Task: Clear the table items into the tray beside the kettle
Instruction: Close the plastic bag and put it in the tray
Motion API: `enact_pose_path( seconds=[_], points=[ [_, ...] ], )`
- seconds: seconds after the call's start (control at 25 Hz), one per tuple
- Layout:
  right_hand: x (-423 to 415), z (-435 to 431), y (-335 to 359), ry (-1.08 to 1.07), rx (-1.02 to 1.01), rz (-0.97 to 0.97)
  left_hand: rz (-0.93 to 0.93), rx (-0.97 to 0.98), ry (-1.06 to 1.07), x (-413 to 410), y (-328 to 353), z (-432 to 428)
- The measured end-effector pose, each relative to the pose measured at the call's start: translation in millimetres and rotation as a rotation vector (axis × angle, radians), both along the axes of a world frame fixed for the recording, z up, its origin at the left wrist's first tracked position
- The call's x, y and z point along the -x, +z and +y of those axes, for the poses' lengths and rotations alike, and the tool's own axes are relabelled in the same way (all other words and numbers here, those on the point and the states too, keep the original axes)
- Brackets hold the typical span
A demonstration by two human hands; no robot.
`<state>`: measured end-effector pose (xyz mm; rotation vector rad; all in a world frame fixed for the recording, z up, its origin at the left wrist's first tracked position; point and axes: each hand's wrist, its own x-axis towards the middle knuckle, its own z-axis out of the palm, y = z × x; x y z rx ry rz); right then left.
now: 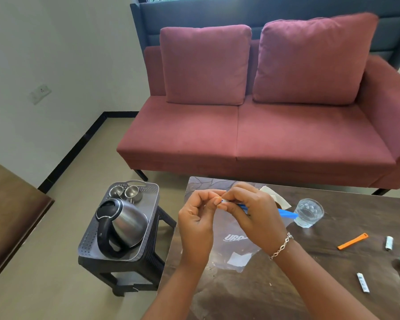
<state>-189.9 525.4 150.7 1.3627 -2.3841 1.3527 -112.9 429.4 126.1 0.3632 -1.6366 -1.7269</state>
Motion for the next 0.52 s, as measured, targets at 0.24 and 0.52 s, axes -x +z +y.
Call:
enact_pose_path(
  seconds=[0.24,0.52],
  points=[
    [1.7,2.9,-0.6,-0.066,-0.028,0.043,-0.061,0.095,0.14,6.0,-0.2,0.4],
    [22.2,32.7,-14.7,-0.198,-0.089,0.033,-0.037,0.079,0.346,3.1,10.0,-52.1]
  ],
)
